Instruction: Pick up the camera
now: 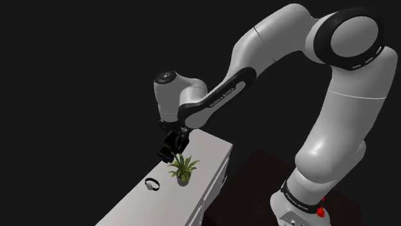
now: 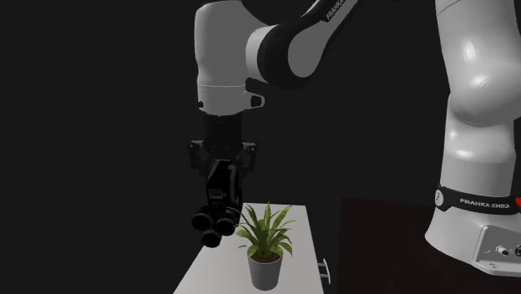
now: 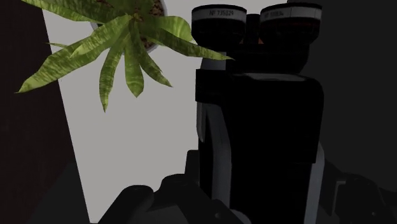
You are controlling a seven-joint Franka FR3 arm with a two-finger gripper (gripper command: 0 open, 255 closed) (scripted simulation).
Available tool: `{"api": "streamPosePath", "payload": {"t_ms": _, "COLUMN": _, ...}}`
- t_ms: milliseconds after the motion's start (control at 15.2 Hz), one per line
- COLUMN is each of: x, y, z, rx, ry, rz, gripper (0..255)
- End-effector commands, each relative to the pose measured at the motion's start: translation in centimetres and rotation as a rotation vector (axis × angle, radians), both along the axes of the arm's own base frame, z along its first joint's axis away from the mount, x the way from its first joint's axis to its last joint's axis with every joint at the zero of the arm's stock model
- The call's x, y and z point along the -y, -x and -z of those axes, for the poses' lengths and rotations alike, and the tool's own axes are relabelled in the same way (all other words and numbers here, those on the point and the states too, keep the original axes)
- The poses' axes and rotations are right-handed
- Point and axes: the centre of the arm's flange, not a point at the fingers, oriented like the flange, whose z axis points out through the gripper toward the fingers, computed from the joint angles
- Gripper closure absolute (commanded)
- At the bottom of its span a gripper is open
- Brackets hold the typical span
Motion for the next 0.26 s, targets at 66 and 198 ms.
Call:
{"api": "streamPosePath", "payload": {"t_ms": 66, "x": -0.04, "y": -0.03, "z": -1.71, "rx": 0.001, "ry": 0.0, "rz": 0.0, "gripper": 255}}
{"api": "streamPosePath", "payload": {"t_ms": 198, "x": -0.04, "y": -0.03, "z": -1.79, "rx": 0.001, "ry": 0.0, "rz": 0.0, "gripper": 255}}
